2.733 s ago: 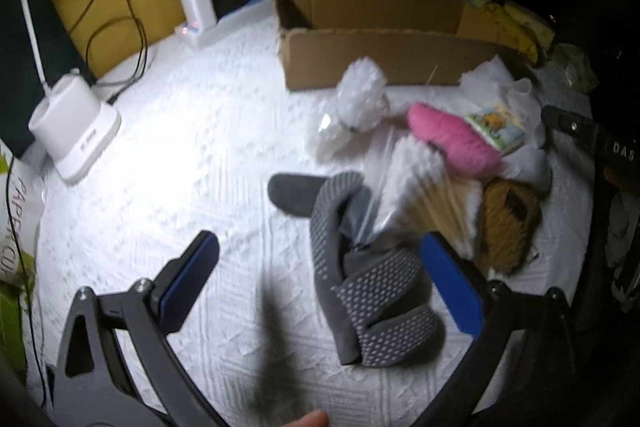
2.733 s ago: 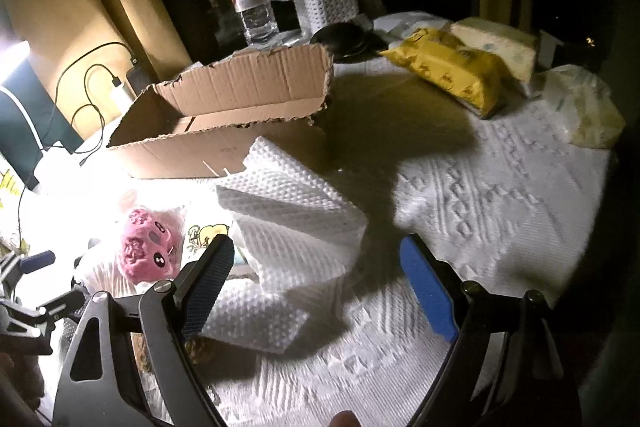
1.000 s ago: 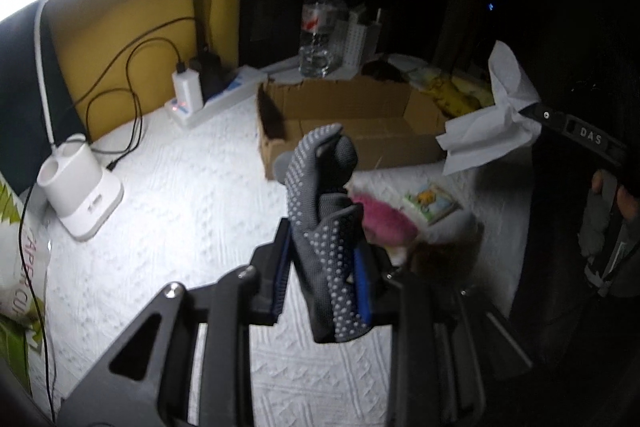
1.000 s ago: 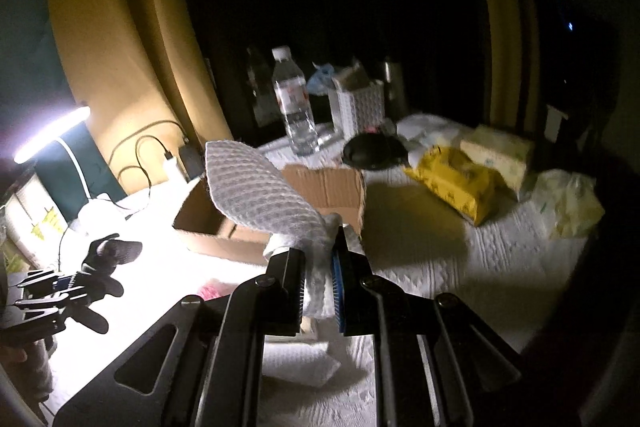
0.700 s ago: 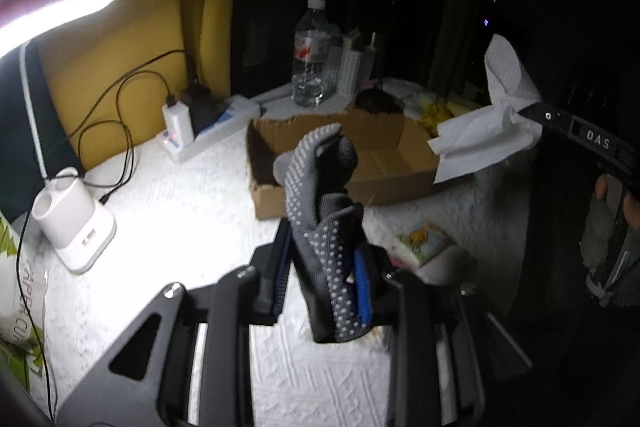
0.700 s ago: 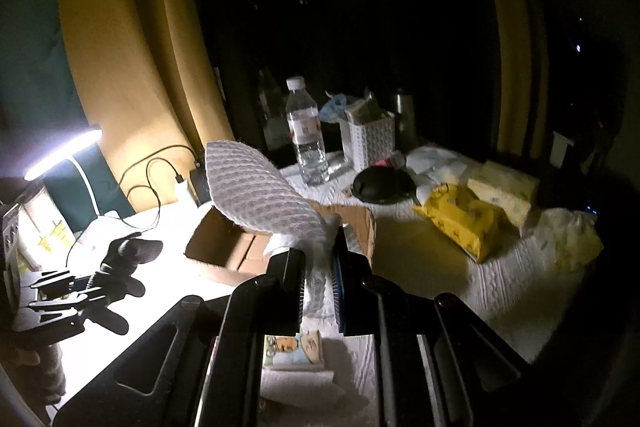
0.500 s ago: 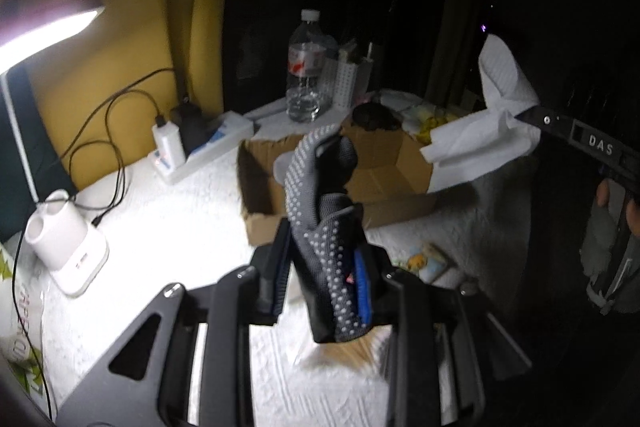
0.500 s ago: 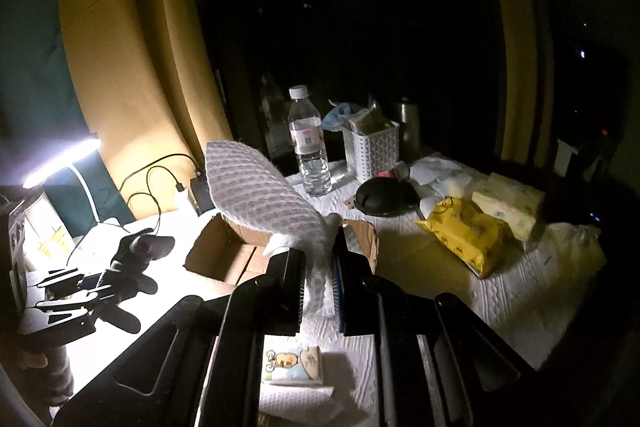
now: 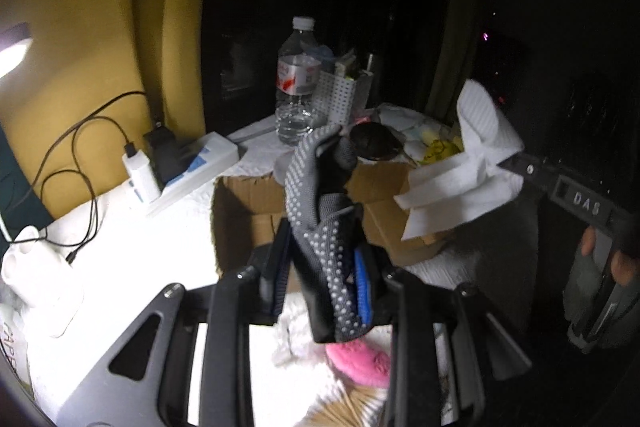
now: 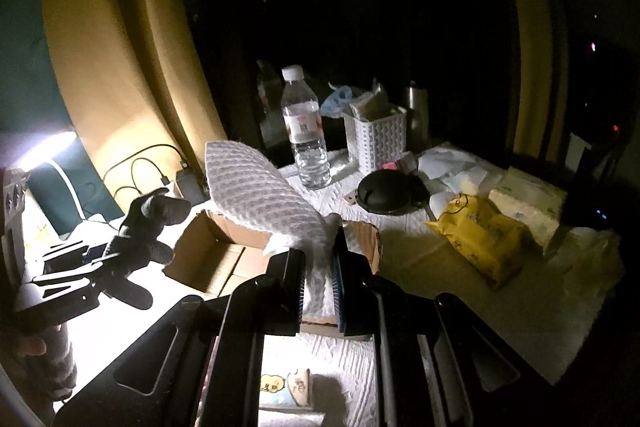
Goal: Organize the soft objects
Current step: 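Close the left tool on the grey glove while the right tool grips the paper towel, lift both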
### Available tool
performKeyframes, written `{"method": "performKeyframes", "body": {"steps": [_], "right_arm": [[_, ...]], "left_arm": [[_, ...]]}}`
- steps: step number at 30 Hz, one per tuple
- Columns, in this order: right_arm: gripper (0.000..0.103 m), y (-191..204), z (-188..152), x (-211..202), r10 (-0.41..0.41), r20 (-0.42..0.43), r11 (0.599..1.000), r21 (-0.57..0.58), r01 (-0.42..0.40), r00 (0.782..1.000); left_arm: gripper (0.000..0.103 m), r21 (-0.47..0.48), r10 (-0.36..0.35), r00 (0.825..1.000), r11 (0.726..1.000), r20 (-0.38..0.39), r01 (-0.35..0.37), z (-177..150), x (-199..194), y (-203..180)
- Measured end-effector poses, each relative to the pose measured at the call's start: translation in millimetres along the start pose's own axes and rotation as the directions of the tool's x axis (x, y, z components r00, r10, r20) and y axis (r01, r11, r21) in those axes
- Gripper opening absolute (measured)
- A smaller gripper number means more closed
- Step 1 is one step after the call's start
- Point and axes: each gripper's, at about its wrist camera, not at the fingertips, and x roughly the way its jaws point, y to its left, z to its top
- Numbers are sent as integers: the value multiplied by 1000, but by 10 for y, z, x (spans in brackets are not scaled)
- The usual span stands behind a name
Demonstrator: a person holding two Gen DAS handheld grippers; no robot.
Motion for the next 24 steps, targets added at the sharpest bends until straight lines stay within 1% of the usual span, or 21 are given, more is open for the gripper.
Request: {"method": "performKeyframes", "body": {"steps": [7,13,20,24], "right_arm": [[13,-101,-74,353,6,-50,1000,16,-5,999],[13,-159,-157,641,19,-94,999,28,-17,995],[13,-223,-274,935,31,-145,999,40,-25,989],[13,-272,-368,1117,33,-194,999,46,-25,980]], "left_arm": [[28,6,6,1000,1000,-19,-6,62,284,-1],[28,-6,16,999,1000,-51,-16,71,550,52],[28,-10,14,996,1000,-89,-15,42,811,55],[28,-7,7,994,1000,-109,-8,33,948,25]]}}
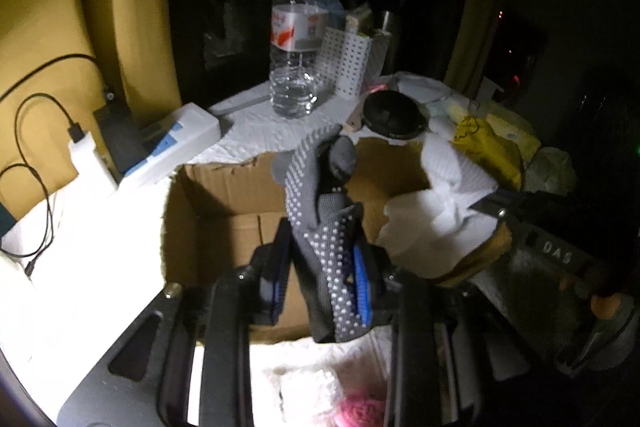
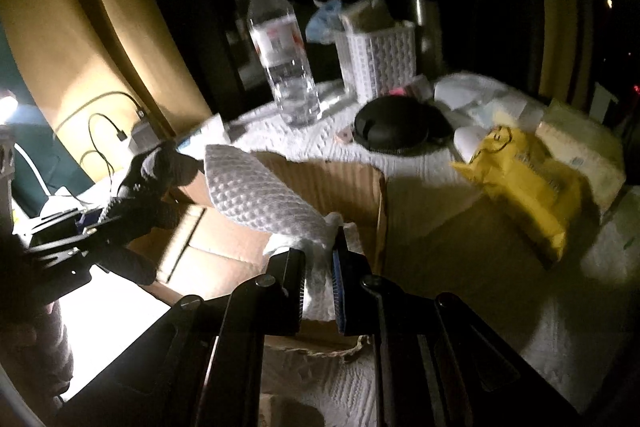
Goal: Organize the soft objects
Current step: 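Close the left tool on the grey glove while the right tool grips the paper towel, lift both, then lower the glove and towel into the cardboard box and open both tools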
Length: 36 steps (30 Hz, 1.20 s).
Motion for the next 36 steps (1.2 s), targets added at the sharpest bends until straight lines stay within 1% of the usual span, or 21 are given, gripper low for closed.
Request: {"method": "performKeyframes", "body": {"steps": [4,7,10,11,12,13,14,15,17,18,19,20,23,28,36], "right_arm": [[13,-38,-63,130,2,-45,1000,2,-2,999],[13,-47,-80,134,2,-58,1000,-3,-2,998],[16,-28,-79,123,-10,-73,1000,-26,8,997],[22,-17,-80,112,-11,-74,999,-32,9,997],[31,-3,-79,94,-5,-74,999,-36,3,997],[36,20,-81,61,6,-70,999,-41,-9,998],[42,48,-82,26,9,-65,999,-50,-12,998],[49,75,-79,-8,3,-59,998,-58,-6,998],[53,101,-71,-65,-7,-47,998,-67,4,999],[53,101,-70,-91,-13,-44,998,-66,10,999],[53,90,-67,-112,-18,-41,998,-63,15,999],[53,82,-69,-137,-23,-37,998,-62,21,999],[54,59,-82,-186,-55,-38,996,-65,52,998],[54,54,-151,-239,-83,-55,995,-67,79,995],[54,101,-316,-346,-90,-78,994,-62,85,993]], "left_arm": [[28,4,-7,1000,1000,-21,7,-5,112,-39],[28,4,-22,999,1000,-43,22,-9,198,-70],[28,13,-29,998,999,-64,30,-17,286,-127],[29,13,-31,997,999,-72,32,-22,314,-142],[29,15,-39,996,999,-83,40,-25,342,-155],[29,15,-44,995,999,-91,46,-27,355,-168],[29,14,-52,993,998,-103,53,-27,371,-181],[32,13,-57,992,998,-111,59,-28,378,-190],[38,7,-62,991,998,-116,64,-22,375,-197],[44,6,-64,991,998,-116,65,-19,367,-201],[47,5,-69,991,998,-114,70,-17,351,-206],[53,1,-77,991,997,-110,78,-17,326,-212],[53,10,-84,991,996,-106,86,-21,254,-255],[54,24,-86,992,996,-94,89,-45,106,-308],[54,34,-76,994,996,-79,79,-129,-140,-296]]}}
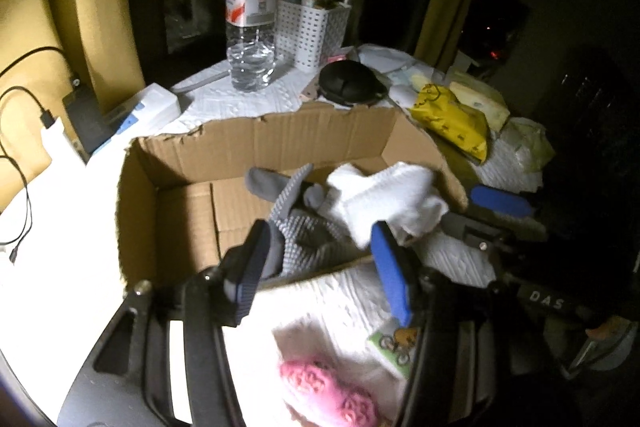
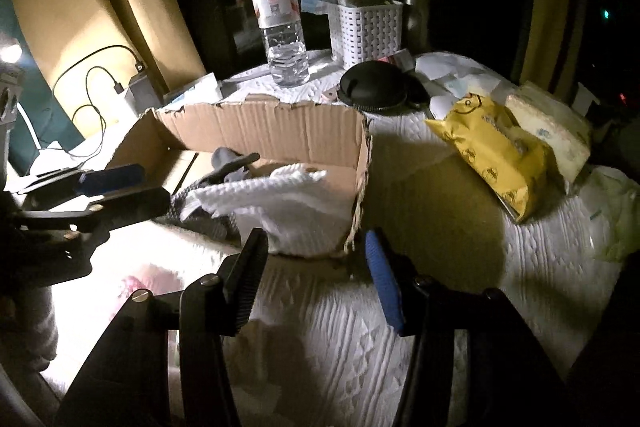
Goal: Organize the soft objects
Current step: 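Lower the glove and towel into the cardboard box and open both tools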
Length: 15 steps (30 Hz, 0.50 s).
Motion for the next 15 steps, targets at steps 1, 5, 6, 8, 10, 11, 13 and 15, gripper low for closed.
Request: {"method": "performKeyframes", "body": {"steps": [1,5,6,8,10,11,13,15], "right_arm": [[54,4,-16,-17,0,-1,1000,3,0,1000],[54,50,-58,-155,2,14,1000,15,-3,1000],[54,70,-62,-198,2,21,1000,15,-2,1000],[54,119,-71,-288,2,33,1000,10,-2,999],[54,175,-80,-370,1,42,1000,5,-2,999],[54,200,-87,-409,2,46,1000,3,-2,999],[54,253,-110,-492,5,56,1000,0,-5,998],[54,301,-140,-568,7,65,1000,-2,-7,998]], "left_arm": [[54,1,1,1000,1000,4,-1,-20,-46,-1],[54,6,2,1000,1000,15,-2,-80,-179,-7],[54,6,2,1000,1000,18,-2,-93,-210,-15],[55,7,0,1000,1000,26,0,-127,-290,-24],[55,7,-3,999,1000,35,3,-155,-363,-25],[56,7,-4,999,1000,40,4,-175,-407,-28],[65,7,-5,999,1000,48,4,-212,-482,-32],[72,4,-8,998,1000,60,8,-260,-567,-27]]}}
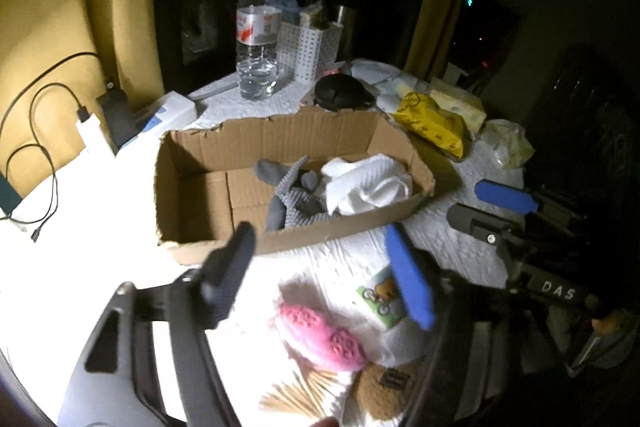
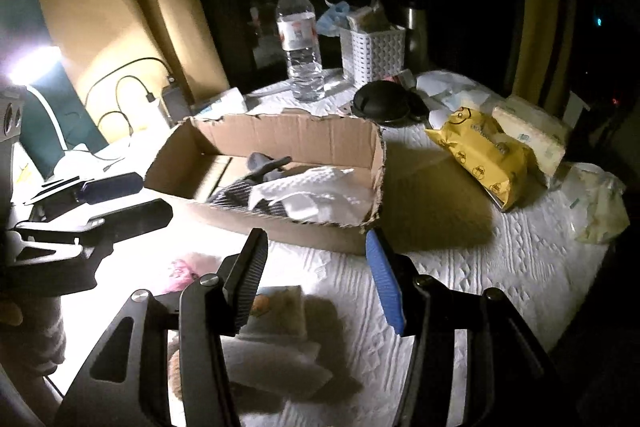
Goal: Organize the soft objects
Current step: 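Lower the glove and towel into the cardboard box and open both tools, then grasp the cotton swab bag with the left tool while the right tool grasps another paper towel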
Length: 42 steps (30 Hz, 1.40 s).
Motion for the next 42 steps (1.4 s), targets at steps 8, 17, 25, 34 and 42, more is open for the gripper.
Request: {"method": "performKeyframes", "body": {"steps": [8,17,25,34,42], "right_arm": [[55,181,-79,-239,6,25,1000,-3,-6,1000],[71,322,-215,-389,18,40,1000,1,-18,999],[71,392,-422,-367,24,19,1000,11,-24,1000],[71,338,-686,-224,32,-20,999,39,-31,999],[71,244,-862,-29,42,-62,997,70,-38,997]], "left_arm": [[72,0,0,1000,1000,25,0,-153,-285,29],[72,-4,3,1000,1000,20,-2,-353,-442,90],[72,-6,6,1000,1000,-7,-6,-577,-432,89],[72,-7,13,998,1000,-55,-13,-820,-312,81],[72,-36,32,994,999,-109,-36,-1019,-143,150]]}}
